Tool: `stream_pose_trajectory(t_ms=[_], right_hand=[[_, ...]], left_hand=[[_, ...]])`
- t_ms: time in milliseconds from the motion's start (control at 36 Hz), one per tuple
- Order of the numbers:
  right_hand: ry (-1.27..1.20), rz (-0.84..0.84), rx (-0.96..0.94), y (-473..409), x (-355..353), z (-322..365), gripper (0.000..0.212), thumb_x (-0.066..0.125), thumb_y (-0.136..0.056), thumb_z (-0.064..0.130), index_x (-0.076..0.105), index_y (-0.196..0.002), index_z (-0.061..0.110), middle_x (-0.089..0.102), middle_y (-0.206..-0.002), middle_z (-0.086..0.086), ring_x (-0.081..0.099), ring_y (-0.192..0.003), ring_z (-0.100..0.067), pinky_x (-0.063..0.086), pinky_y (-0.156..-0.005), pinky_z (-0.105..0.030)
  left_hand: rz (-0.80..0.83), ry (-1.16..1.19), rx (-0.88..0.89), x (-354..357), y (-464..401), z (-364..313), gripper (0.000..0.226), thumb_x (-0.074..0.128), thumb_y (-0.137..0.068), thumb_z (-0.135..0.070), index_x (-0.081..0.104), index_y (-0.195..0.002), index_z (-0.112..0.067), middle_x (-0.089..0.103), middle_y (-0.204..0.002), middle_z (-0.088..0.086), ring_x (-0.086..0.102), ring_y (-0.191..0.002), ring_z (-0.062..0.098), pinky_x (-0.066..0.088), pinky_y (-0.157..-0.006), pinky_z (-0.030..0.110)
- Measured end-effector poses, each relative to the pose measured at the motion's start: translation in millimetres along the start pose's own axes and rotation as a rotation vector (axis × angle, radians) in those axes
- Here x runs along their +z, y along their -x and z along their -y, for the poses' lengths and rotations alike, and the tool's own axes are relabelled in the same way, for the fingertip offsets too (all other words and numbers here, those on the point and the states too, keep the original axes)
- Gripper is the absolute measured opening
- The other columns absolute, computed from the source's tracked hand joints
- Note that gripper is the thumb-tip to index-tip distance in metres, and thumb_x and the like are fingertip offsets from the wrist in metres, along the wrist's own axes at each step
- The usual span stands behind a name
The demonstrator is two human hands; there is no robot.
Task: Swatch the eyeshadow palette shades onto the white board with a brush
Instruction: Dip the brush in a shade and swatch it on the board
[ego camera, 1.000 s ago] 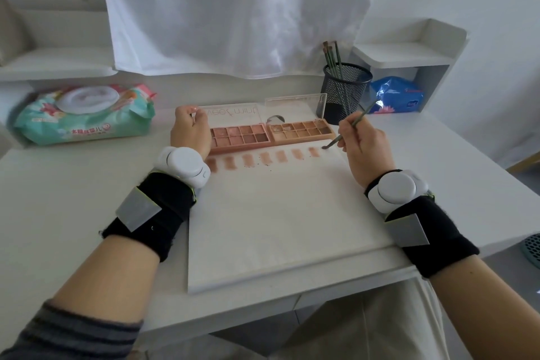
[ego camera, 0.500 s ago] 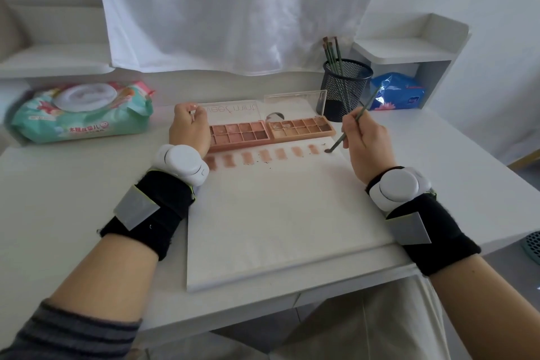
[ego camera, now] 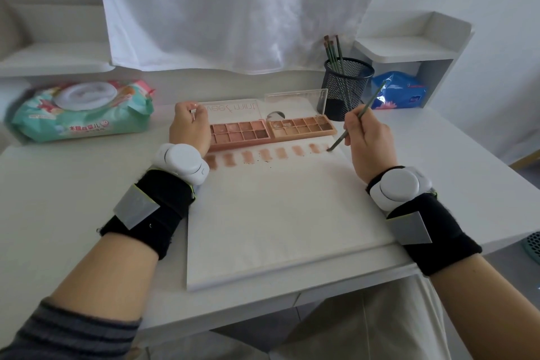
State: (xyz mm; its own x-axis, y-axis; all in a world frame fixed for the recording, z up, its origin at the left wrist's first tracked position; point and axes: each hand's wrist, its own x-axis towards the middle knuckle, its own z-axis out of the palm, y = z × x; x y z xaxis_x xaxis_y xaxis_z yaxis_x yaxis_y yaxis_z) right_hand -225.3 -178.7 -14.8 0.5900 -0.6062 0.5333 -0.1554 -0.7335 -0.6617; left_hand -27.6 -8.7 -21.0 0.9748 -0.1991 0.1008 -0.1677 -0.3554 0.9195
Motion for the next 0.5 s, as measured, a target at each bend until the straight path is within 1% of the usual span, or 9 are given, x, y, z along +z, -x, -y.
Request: stream_pose_trajectory(t_ms=[56, 111, 167, 222, 278, 306, 389, 444, 500], right_hand=[[-0.017, -0.016, 0.012, -0.8, 0.5, -0.3, 0.015, 0.038, -0.099, 0.016, 0.045, -0.086, 0.012, 0.049, -0.064, 0.005, 0.049, -0.063, -0.021, 0.043, -0.067, -0.039], [-0.027, -0.013, 0.023, -1.9, 1.3, -1.0, 0.015, 0.038, -0.099, 0.016, 0.045, -0.087, 0.013, 0.05, -0.064, 0.008, 0.048, -0.061, -0.014, 0.043, -0.067, -0.039], [-0.019, 0.013, 0.026, -2.3, 1.9, -1.5, 0.016, 0.037, -0.099, 0.017, 0.046, -0.087, 0.013, 0.051, -0.064, 0.005, 0.049, -0.062, -0.02, 0.045, -0.069, -0.044], [-0.008, 0.022, 0.018, -1.9, 1.8, -1.9, 0.016, 0.038, -0.099, 0.017, 0.046, -0.087, 0.012, 0.052, -0.065, -0.002, 0.051, -0.065, -0.029, 0.046, -0.069, -0.049], [-0.002, 0.01, -0.002, -1.2, 1.3, -1.3, 0.017, 0.038, -0.099, 0.017, 0.046, -0.086, 0.011, 0.052, -0.065, -0.007, 0.051, -0.066, -0.034, 0.045, -0.068, -0.049], [-0.004, -0.001, -0.007, -0.9, 0.7, -1.1, 0.016, 0.038, -0.099, 0.017, 0.046, -0.085, 0.011, 0.05, -0.064, -0.005, 0.05, -0.065, -0.033, 0.045, -0.068, -0.048], [-0.028, -0.022, 0.008, -1.6, 0.9, -1.2, 0.016, 0.038, -0.099, 0.016, 0.046, -0.086, 0.012, 0.049, -0.063, 0.005, 0.05, -0.062, -0.022, 0.044, -0.068, -0.042], [-0.039, -0.011, 0.024, -2.2, 2.0, -2.8, 0.015, 0.038, -0.099, 0.017, 0.047, -0.087, 0.013, 0.051, -0.065, 0.007, 0.051, -0.062, -0.012, 0.046, -0.07, -0.04], [-0.038, 0.017, 0.023, -2.6, 2.8, -3.8, 0.015, 0.039, -0.099, 0.018, 0.047, -0.087, 0.014, 0.053, -0.065, 0.007, 0.052, -0.063, -0.011, 0.047, -0.071, -0.041]], left_hand=[[-0.002, -0.001, -0.002, -0.1, 0.0, -0.2, 0.034, 0.038, -0.098, -0.024, 0.046, -0.128, -0.01, 0.054, -0.128, 0.01, 0.05, -0.115, 0.029, 0.035, -0.088, 0.026], [-0.003, 0.003, -0.001, -0.3, 0.0, -0.3, 0.034, 0.038, -0.098, -0.024, 0.046, -0.128, -0.01, 0.054, -0.128, 0.01, 0.05, -0.116, 0.029, 0.035, -0.088, 0.026], [-0.001, 0.007, 0.001, -0.4, 0.0, -0.3, 0.034, 0.038, -0.098, -0.024, 0.046, -0.128, -0.01, 0.054, -0.129, 0.009, 0.05, -0.116, 0.028, 0.035, -0.089, 0.026], [-0.001, 0.006, 0.0, -0.4, 0.1, -0.4, 0.034, 0.038, -0.098, -0.024, 0.046, -0.128, -0.01, 0.054, -0.129, 0.009, 0.05, -0.116, 0.028, 0.035, -0.088, 0.026], [-0.001, 0.007, -0.002, -0.6, 0.0, -0.4, 0.034, 0.038, -0.098, -0.025, 0.046, -0.128, -0.01, 0.054, -0.129, 0.009, 0.05, -0.115, 0.028, 0.035, -0.088, 0.026], [0.0, 0.008, -0.003, -0.3, 0.1, -0.5, 0.034, 0.038, -0.098, -0.025, 0.046, -0.128, -0.01, 0.054, -0.129, 0.01, 0.05, -0.115, 0.028, 0.035, -0.088, 0.026], [0.003, 0.009, -0.002, -0.5, 0.2, -0.8, 0.034, 0.038, -0.098, -0.025, 0.045, -0.129, -0.01, 0.053, -0.13, 0.01, 0.05, -0.116, 0.028, 0.035, -0.089, 0.025], [0.004, 0.006, -0.001, -0.5, 0.6, -0.8, 0.034, 0.038, -0.098, -0.025, 0.045, -0.128, -0.01, 0.053, -0.13, 0.01, 0.049, -0.117, 0.028, 0.034, -0.089, 0.026], [0.002, 0.004, -0.001, -0.4, 0.6, -0.8, 0.034, 0.038, -0.098, -0.025, 0.045, -0.128, -0.01, 0.053, -0.129, 0.01, 0.05, -0.116, 0.029, 0.035, -0.089, 0.026]])
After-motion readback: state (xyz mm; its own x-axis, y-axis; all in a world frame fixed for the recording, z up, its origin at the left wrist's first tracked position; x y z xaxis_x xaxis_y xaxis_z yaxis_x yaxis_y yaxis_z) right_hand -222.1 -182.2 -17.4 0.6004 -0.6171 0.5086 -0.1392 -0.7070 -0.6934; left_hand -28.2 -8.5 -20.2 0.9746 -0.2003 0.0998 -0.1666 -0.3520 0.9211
